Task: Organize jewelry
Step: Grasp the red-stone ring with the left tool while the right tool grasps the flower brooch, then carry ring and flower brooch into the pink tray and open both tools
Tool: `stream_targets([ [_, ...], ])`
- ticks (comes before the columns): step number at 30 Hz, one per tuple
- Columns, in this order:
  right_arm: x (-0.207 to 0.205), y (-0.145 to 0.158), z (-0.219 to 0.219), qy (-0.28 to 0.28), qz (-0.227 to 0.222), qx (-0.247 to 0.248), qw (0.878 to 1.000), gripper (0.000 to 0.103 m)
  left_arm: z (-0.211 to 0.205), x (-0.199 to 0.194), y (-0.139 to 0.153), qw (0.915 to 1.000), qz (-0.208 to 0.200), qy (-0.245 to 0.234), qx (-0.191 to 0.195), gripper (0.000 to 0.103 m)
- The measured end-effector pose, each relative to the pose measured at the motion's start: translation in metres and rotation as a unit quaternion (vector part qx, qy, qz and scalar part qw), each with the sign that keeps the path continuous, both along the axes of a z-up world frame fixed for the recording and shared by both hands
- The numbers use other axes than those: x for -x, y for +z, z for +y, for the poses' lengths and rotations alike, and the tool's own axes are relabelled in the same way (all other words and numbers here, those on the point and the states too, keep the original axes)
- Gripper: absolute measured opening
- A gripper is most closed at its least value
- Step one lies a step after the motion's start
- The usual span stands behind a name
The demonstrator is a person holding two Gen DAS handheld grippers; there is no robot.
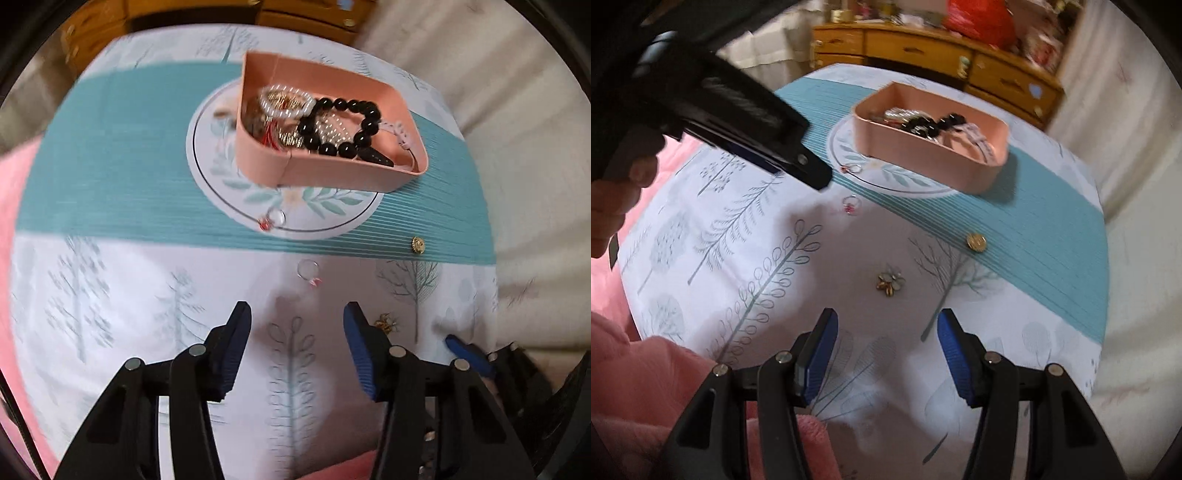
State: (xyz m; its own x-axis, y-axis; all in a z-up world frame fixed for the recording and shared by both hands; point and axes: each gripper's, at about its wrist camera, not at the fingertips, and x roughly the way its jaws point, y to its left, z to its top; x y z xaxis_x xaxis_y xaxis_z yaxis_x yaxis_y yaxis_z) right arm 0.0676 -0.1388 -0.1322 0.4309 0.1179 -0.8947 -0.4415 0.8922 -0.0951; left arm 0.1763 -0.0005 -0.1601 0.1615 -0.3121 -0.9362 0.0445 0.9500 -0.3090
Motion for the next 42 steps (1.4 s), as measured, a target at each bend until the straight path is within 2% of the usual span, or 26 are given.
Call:
stream_targets([
  [3,0.0,-0.007,-0.005,0.014,-0.021,-0.019,1.0,0.056,-0.007,0.005,-0.005,0.9999,-0.01,0.013,-0.002,0.044],
  [6,-0.005,-0.016,-0.007,0.031,-0.03,-0.018,0.999,0.046,-0.018,0.007,-0.011,0.9997,-0.015,0.021,-0.004,0.041],
  [8,-0.009,-0.025,-0.007,0.049,-0.022,-0.018,0.998,0.039,-0.027,0.004,-0.016,0.9996,-0.012,0.023,-0.014,0.029],
  [10,-0.015,-0.032,-0.011,0.06,-0.016,-0.027,0.998,0.034,-0.035,0.002,-0.021,0.9993,-0.004,0.024,-0.028,0.028],
  [19,-0.032,-0.033,-0.02,0.068,-0.017,-0.055,0.996,0.034,-0.055,-0.012,-0.032,0.9965,-0.006,0.055,-0.063,0.024],
  [24,-0.032,-0.036,-0.013,0.089,-0.021,-0.052,0.994,0.033,-0.063,-0.019,-0.033,0.996,-0.007,0.054,-0.071,0.016],
  [25,-0.031,-0.036,-0.011,0.098,-0.026,-0.049,0.994,0.03,-0.065,-0.02,-0.033,0.9959,-0.009,0.053,-0.073,0.012],
  [26,-0.03,-0.036,-0.01,0.106,-0.026,-0.052,0.993,0.022,-0.067,-0.021,-0.034,0.996,-0.009,0.052,-0.073,0.01],
  [27,-0.03,-0.036,-0.009,0.11,-0.027,-0.052,0.992,0.02,-0.071,-0.023,-0.035,0.9958,-0.011,0.051,-0.074,0.009],
  [30,-0.03,-0.036,-0.01,0.11,-0.023,-0.062,0.992,0.02,-0.068,-0.027,-0.036,0.996,-0.014,0.046,-0.076,0.007],
  [31,-0.03,-0.036,-0.01,0.11,-0.022,-0.062,0.992,0.016,-0.068,-0.027,-0.036,0.9961,-0.013,0.044,-0.075,0.006],
  [33,-0.033,-0.035,-0.011,0.107,-0.015,-0.066,0.992,0.015,-0.067,-0.028,-0.036,0.9963,-0.011,0.045,-0.072,0.006],
  [42,-0.058,-0.027,-0.021,0.053,0.02,-0.125,0.991,0.014,-0.052,-0.021,-0.016,0.9958,-0.032,0.045,-0.073,0.006],
])
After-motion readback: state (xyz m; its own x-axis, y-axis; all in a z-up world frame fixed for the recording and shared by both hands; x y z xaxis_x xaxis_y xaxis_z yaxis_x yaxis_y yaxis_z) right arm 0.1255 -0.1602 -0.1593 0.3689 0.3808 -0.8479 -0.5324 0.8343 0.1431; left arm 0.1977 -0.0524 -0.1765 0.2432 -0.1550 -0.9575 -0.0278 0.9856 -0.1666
